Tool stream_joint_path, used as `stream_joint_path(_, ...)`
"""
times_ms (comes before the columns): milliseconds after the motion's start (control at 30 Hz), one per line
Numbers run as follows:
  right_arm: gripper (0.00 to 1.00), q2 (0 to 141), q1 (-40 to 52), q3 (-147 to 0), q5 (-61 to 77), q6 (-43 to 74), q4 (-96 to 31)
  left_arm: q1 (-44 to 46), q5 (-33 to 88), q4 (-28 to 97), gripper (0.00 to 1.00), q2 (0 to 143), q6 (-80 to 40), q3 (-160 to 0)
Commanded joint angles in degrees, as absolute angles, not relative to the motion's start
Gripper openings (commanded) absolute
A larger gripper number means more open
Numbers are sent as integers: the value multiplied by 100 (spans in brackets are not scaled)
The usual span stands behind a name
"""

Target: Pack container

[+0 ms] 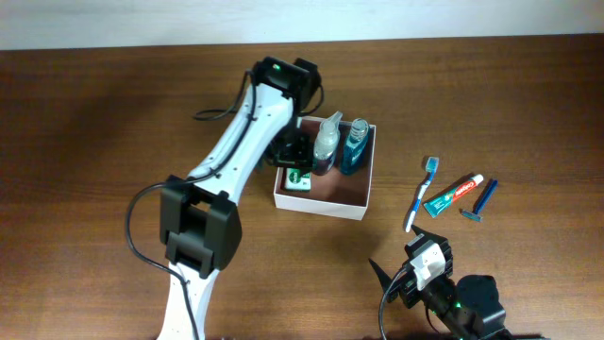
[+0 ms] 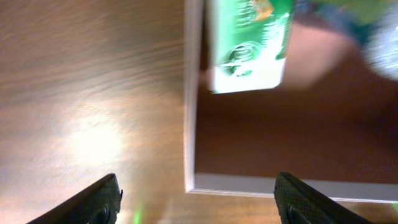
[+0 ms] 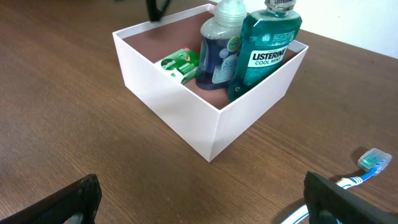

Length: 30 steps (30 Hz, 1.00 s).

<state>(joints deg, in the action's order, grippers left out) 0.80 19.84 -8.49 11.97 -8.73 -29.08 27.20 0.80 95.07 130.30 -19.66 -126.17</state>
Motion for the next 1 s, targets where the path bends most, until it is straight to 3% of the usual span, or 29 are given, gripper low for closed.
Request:
stream_joint_path(0,99,25,1942,-814,1245,-805,-2912,2519,-132,9673,81,12733,-1774,-13013)
stream_joint_path(300,99,25,1942,-814,1245,-805,-2912,2078,-613,9671,87,10739,-1535,-13528)
stream_joint_path(333,99,25,1942,-814,1245,-805,-2912,2027,-674,9671,97,10527,-1538,-13528)
stream_joint_path(367,99,25,1942,-814,1245,-805,-2912,1968,-731,9671,99,10276,-1538,-13528)
stream_joint_path(600,99,25,1942,-814,1249,-803,-2858,1820,-910,9668,99,8932,-1533,-13528)
stream_joint_path(767,99,25,1942,-819,2016,-738,-2700,1820,-908,9668,99,8311,-1535,-13528)
stream_joint_path(967,99,99,1942,-1404,1431,709,-2536,1820,-906,9653,99,7926,-1535,-13528)
